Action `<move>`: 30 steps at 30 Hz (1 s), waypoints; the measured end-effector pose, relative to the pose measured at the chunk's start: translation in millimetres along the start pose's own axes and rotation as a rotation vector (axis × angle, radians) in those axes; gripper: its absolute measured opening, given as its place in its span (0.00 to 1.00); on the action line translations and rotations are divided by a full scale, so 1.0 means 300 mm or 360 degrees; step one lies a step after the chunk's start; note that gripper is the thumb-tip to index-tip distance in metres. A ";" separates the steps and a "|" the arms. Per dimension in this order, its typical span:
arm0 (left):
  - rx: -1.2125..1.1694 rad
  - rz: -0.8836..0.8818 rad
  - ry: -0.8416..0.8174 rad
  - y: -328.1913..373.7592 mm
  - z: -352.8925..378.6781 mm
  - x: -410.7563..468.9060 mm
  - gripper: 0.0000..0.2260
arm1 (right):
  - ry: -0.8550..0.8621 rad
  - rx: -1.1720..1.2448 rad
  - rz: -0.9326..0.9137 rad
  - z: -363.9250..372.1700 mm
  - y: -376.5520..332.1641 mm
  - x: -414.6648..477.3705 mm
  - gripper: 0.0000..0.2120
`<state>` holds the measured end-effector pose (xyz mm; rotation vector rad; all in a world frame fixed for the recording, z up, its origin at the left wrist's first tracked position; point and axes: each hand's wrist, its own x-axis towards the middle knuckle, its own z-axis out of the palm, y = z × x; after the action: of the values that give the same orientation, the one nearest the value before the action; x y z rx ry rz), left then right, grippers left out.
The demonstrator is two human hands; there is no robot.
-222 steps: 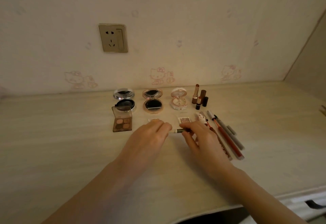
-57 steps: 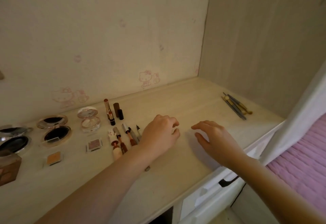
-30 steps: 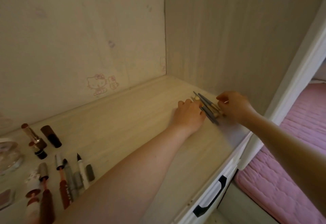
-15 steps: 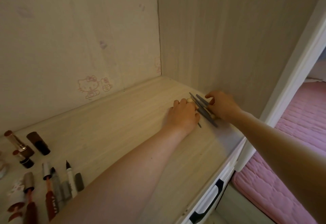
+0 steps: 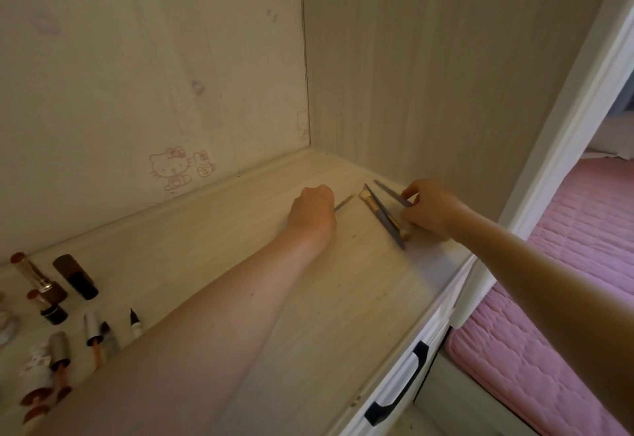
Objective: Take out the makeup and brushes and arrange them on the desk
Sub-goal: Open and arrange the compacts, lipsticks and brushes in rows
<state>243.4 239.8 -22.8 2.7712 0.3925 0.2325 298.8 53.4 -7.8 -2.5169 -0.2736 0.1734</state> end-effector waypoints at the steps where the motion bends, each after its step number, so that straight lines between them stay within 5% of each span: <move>1: -0.0026 -0.0027 -0.0006 -0.003 -0.008 0.004 0.05 | 0.0001 0.0081 0.0014 -0.006 0.000 0.000 0.15; 8: -0.0376 -0.0150 0.0044 0.018 -0.015 0.047 0.11 | -0.0049 0.0464 0.0164 -0.014 0.004 0.015 0.04; 13: -0.0699 -0.0260 0.0014 0.128 0.038 0.052 0.17 | -0.0036 0.0409 0.0223 -0.001 0.001 0.046 0.11; 21: -0.0370 -0.0163 0.0140 0.195 0.139 0.006 0.21 | -0.0048 0.0237 0.0222 0.021 -0.041 0.071 0.13; 25: -0.0338 -0.0154 0.0107 0.147 0.125 0.006 0.16 | -0.0040 0.0235 0.0244 0.029 -0.030 0.063 0.21; 30: -0.0320 -0.0157 0.0097 0.075 0.097 0.011 0.09 | -0.0118 0.0050 0.0235 0.024 -0.043 0.057 0.18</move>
<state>257.9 211.6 -41.8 2.5450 0.4917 0.3149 312.1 71.7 -7.3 -2.5032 -0.1128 0.3275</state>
